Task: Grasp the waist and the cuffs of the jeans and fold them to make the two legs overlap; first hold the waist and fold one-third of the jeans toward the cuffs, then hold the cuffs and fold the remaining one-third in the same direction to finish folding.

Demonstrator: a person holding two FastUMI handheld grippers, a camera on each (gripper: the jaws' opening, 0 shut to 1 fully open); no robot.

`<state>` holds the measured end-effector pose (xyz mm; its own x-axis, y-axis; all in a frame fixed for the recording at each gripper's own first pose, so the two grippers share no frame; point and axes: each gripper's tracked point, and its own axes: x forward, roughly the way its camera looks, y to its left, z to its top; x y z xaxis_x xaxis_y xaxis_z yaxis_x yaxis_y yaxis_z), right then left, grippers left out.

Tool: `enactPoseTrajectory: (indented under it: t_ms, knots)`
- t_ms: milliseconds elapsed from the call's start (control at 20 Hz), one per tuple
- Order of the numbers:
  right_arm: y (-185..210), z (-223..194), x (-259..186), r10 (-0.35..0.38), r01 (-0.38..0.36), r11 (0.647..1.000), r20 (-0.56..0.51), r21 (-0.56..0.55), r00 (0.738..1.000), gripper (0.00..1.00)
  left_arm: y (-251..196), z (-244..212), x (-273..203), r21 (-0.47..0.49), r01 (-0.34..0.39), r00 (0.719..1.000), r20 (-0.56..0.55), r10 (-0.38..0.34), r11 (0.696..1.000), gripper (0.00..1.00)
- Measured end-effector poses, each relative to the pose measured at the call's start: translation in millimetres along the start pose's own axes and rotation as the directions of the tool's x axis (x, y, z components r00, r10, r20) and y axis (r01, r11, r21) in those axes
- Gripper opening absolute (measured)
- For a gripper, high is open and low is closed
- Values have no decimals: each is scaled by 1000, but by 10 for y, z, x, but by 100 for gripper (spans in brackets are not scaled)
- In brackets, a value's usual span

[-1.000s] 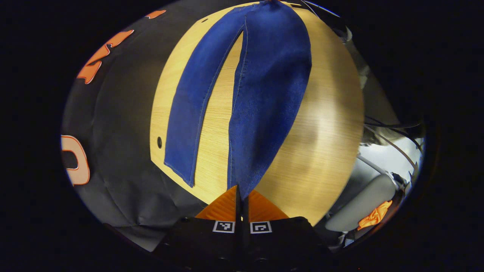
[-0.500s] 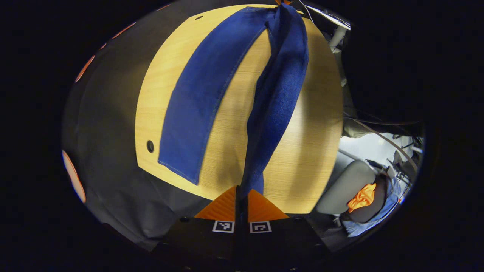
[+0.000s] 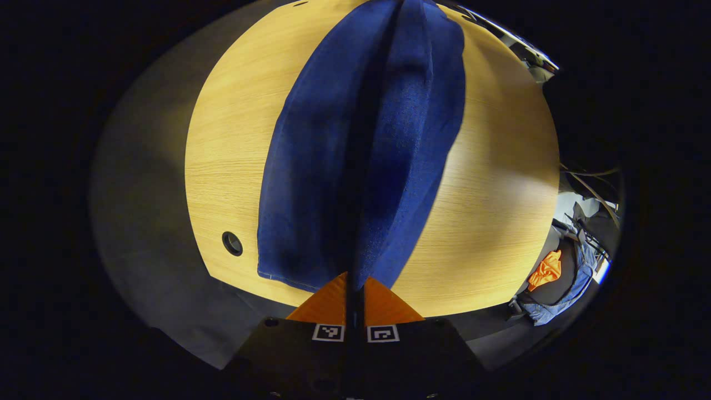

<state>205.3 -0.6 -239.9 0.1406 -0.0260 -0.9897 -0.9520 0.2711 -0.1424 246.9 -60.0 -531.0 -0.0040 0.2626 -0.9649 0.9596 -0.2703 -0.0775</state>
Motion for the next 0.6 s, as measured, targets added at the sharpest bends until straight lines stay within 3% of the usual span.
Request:
enactPoseTrajectory:
  t_ms: [200, 500, 600]
  knots:
    - [-338, 102, 199, -60, 60, 998, -10, 33, 998, 0, 338, 139, 259, 1, -15, 1000, -8, 15, 1000, 1]
    - [-573, 160, 413, -103, 105, 993, -40, 53, 994, 2, 803, 324, 519, 12, -130, 991, -11, 130, 991, 1]
    - [-680, 151, 433, -138, 140, 989, -49, 45, 989, 7, 879, 289, 518, 25, -170, 984, -46, 171, 985, 13]
